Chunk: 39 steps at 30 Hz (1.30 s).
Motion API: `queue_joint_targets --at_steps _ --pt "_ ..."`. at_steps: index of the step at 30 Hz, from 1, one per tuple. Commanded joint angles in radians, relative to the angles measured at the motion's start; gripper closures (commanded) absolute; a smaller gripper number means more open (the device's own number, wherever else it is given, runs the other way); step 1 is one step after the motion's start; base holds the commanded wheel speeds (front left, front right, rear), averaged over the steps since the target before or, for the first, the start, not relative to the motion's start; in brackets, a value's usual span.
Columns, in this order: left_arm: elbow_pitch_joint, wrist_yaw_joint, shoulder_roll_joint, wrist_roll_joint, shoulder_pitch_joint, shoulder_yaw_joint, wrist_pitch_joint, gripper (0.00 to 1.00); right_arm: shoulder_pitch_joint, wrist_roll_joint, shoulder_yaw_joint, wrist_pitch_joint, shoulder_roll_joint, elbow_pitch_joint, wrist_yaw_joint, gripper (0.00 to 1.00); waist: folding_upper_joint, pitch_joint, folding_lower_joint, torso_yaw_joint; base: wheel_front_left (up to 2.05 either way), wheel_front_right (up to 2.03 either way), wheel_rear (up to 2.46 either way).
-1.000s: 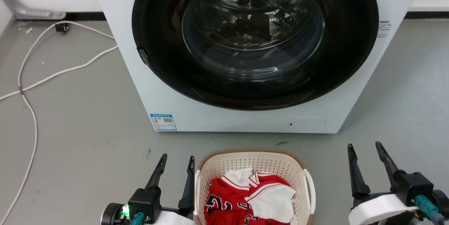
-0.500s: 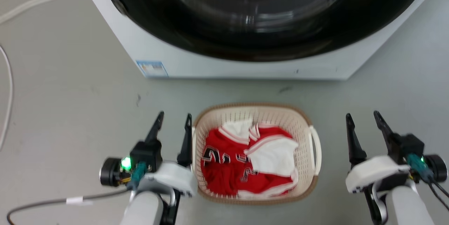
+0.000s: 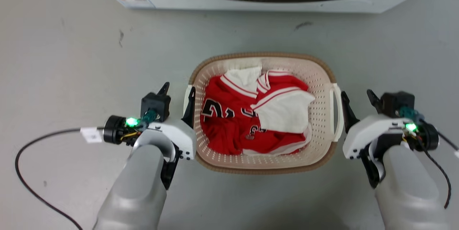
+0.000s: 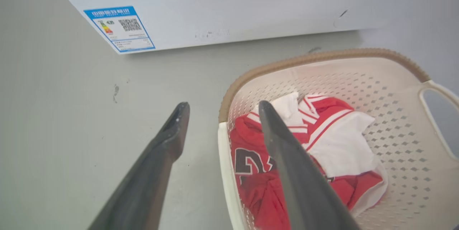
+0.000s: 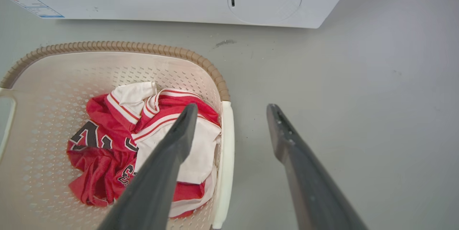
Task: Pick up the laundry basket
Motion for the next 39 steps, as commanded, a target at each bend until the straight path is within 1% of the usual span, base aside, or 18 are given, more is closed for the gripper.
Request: queue_joint_targets --at_steps 1,4,7,11,15,19,25,31,37,38,39 --pt "0.05 -0.01 0.006 0.006 -0.036 -0.008 -0.002 0.0 -0.039 0.0 -0.003 0.004 0.0 0.03 -0.001 0.0 0.0 0.047 -0.0002 0.004 0.0 0.0 0.0" --pt "0.174 -0.032 0.004 -0.005 -0.113 -0.014 0.013 0.0 -0.096 0.0 -0.02 0.029 -0.001 0.11 -0.001 0.0 0.0 0.079 -0.0002 0.007 0.0 0.0 0.0" --pt "0.268 -0.046 0.001 -0.007 -0.176 -0.031 0.035 0.0 -0.151 -0.007 -0.015 0.049 0.0 0.181 -0.001 0.0 0.0 0.105 -0.0002 0.013 0.0 0.0 0.0" --pt "0.357 -0.063 -0.001 -0.018 -0.236 -0.05 0.061 0.0 -0.205 -0.03 -0.017 0.075 -0.001 0.259 -0.001 0.0 0.0 0.132 -0.0002 0.014 0.0 0.0 0.0" --pt "0.421 -0.073 -0.004 -0.037 -0.28 -0.056 0.093 0.0 -0.262 -0.017 -0.033 0.089 -0.001 0.318 -0.001 0.0 0.0 0.154 -0.0002 0.015 0.0 0.0 0.0" --pt "0.454 -0.078 -0.006 -0.05 -0.311 -0.072 0.126 0.0 -0.308 -0.029 -0.023 0.111 -0.001 0.37 -0.001 0.0 0.0 0.174 -0.0002 0.011 0.0 0.0 0.0" --pt "0.478 -0.083 -0.008 -0.07 -0.338 -0.095 0.161 0.0 -0.35 -0.072 -0.049 0.149 0.0 0.417 -0.001 0.0 0.0 0.196 -0.0002 0.009 0.0 0.0 0.0" --pt "0.485 -0.084 -0.008 -0.09 -0.351 -0.122 0.167 0.0 -0.371 -0.088 -0.068 0.151 0.0 0.438 -0.001 0.0 0.0 0.214 -0.0002 0.012 0.0 0.0 0.0" --pt "0.486 -0.085 -0.008 -0.121 -0.354 -0.138 0.163 0.0 -0.385 -0.067 -0.072 0.154 0.0 0.453 -0.001 0.0 0.0 0.224 -0.0002 0.016 0.0 0.0 0.0" --pt "0.483 -0.085 -0.008 -0.131 -0.352 -0.139 0.162 0.51 -0.387 -0.06 -0.068 0.158 0.0 0.456 -0.001 0.8 0.0 0.225 -0.0002 0.017 0.0 0.0 0.0" --pt "0.481 -0.085 -0.008 -0.141 -0.351 -0.143 0.163 1.0 -0.389 -0.056 -0.064 0.157 -0.001 0.458 -0.001 1.0 0.0 0.227 -0.0002 0.017 0.0 0.0 0.0"
